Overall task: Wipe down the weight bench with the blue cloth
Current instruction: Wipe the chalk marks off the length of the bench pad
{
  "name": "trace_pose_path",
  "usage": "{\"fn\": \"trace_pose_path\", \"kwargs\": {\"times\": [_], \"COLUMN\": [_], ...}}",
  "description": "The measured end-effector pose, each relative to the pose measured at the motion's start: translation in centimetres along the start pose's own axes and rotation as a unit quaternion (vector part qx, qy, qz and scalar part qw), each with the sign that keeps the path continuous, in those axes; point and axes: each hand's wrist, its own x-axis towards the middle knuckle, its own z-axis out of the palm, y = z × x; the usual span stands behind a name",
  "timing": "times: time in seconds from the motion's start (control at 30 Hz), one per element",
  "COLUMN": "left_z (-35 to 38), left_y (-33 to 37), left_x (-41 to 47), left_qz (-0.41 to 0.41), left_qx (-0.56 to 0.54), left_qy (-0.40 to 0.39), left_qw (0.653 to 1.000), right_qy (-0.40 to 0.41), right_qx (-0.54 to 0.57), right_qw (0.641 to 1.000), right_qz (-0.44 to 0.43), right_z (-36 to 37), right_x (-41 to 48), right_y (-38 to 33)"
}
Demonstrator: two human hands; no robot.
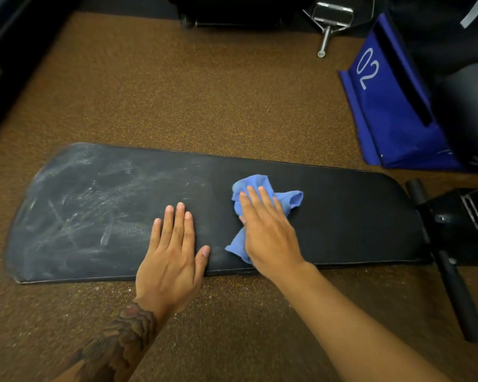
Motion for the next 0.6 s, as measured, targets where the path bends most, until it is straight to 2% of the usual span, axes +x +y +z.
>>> {"fn": "trace_pose_path", "kwargs": {"times": [0.2,0.33,0.5,0.6], "left_z": [0.0,0.0,0.0,0.0], "left_y": [0.0,0.0,0.0,0.1], "left_x": [0.0,0.0,0.0,0.0], "left_qz": [0.001,-0.003,0.0,-0.001], "left_qx": [0.004,0.007,0.004,-0.002], "left_qy": [0.003,0.002,0.0,0.004], "left_qw": [1.0,1.0,1.0,1.0], "right_qy": [0.0,-0.015,-0.015,-0.006], "right_qx": [-0.038,-0.032,-0.004,-0.015], "right_qw": [0.994,0.997,1.0,1.0], "right_qz": [0.098,0.065,-0.012,-0.01], "right_z": [0.0,1.0,0.5,-0.1], "right_x": [7.5,9.9,3.1,0.5], "right_y": [0.8,-2.2,-2.6,-0.5]}}
